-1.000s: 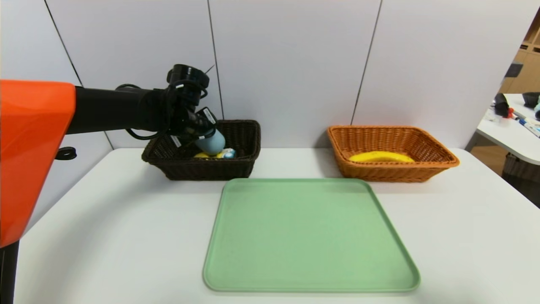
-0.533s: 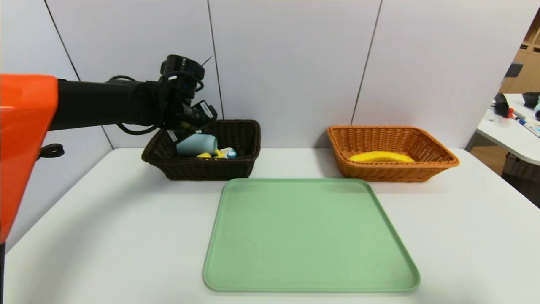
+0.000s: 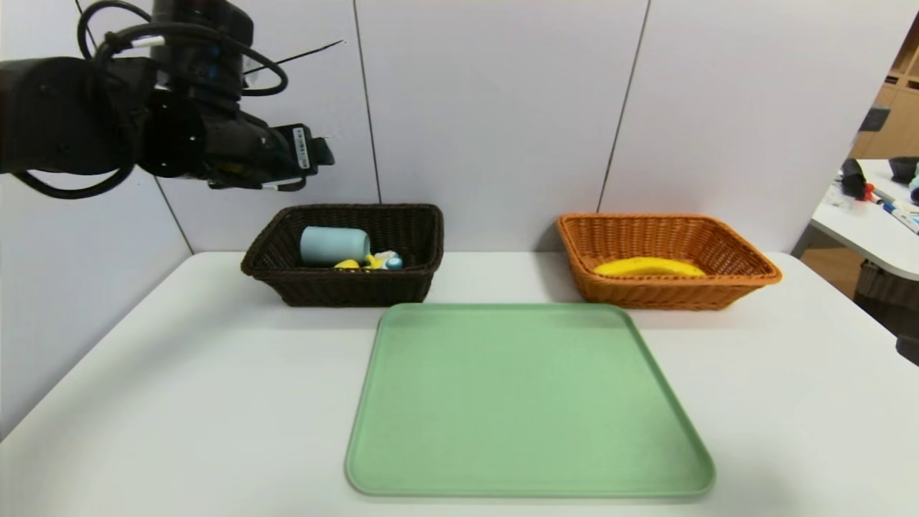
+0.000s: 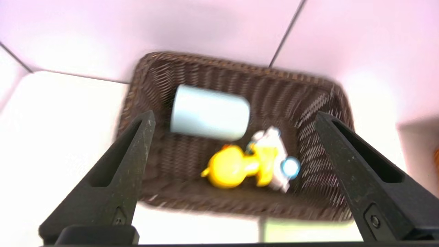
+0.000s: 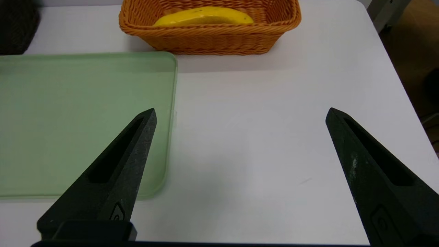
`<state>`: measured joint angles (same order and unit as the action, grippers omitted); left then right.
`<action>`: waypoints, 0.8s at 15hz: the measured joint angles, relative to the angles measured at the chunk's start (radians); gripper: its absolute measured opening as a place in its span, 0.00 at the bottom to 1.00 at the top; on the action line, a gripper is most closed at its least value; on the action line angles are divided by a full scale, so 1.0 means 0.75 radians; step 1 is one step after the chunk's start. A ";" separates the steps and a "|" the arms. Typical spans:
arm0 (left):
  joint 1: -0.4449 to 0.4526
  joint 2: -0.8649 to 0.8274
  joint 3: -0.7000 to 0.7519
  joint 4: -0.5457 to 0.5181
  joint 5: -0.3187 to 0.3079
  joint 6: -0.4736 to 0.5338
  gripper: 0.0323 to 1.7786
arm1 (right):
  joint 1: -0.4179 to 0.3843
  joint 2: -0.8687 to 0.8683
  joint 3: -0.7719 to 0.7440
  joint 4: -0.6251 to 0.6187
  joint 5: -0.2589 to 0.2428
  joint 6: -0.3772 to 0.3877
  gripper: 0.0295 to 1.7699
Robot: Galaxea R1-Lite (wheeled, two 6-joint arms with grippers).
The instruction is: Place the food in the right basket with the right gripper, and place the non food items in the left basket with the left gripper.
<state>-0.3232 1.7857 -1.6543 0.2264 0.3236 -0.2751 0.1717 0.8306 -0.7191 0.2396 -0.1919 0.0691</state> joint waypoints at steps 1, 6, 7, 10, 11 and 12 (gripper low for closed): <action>0.000 -0.070 0.083 -0.018 -0.007 0.049 0.93 | 0.000 0.015 0.002 0.000 0.001 -0.004 0.96; 0.003 -0.424 0.494 -0.066 -0.017 0.103 0.94 | 0.009 0.107 -0.011 -0.023 0.028 -0.012 0.96; 0.014 -0.496 0.563 -0.068 -0.017 0.105 0.94 | 0.011 0.123 -0.013 -0.024 0.030 -0.013 0.96; 0.090 -0.716 0.756 -0.069 -0.026 0.108 0.95 | -0.007 0.151 -0.014 -0.025 0.030 -0.021 0.96; 0.125 -0.780 0.807 -0.069 -0.028 0.108 0.95 | -0.010 0.150 -0.010 -0.025 0.030 -0.022 0.96; 0.160 -0.841 0.850 -0.070 -0.034 0.108 0.95 | -0.014 0.143 -0.004 -0.025 0.030 -0.021 0.96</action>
<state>-0.2034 1.1551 -1.0168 0.1740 0.2981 -0.1938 0.1615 0.9381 -0.7219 0.2211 -0.1691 0.0532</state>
